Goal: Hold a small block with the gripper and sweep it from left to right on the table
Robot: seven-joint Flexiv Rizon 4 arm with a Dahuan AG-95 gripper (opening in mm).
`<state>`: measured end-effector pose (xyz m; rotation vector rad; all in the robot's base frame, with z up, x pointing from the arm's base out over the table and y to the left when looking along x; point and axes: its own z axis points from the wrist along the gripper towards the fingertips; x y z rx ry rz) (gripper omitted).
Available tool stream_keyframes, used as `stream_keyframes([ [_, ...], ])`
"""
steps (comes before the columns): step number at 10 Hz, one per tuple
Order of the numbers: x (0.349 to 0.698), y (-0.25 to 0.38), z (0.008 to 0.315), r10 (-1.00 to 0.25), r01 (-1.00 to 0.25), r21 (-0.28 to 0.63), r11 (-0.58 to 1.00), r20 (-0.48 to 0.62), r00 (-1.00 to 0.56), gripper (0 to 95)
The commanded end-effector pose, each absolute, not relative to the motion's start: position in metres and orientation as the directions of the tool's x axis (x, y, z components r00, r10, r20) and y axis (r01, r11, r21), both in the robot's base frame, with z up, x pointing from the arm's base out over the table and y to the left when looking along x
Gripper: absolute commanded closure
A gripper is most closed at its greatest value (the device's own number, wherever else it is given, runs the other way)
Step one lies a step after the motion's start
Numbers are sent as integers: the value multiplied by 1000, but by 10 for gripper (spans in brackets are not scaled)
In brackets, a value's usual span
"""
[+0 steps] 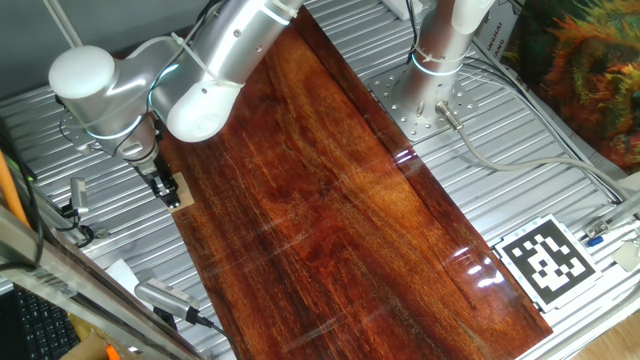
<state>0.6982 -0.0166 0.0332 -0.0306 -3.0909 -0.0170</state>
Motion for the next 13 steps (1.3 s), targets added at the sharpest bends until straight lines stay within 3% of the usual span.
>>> stream_keyframes([
  [1, 697, -17, 34, 17, 18, 7, 1000, 53, -998, 570],
  [10, 687, -21, 32, 27, 28, 37, 999, 26, -999, 570],
  [13, 687, -21, 34, 10, 10, 4, 1000, 52, -999, 570],
])
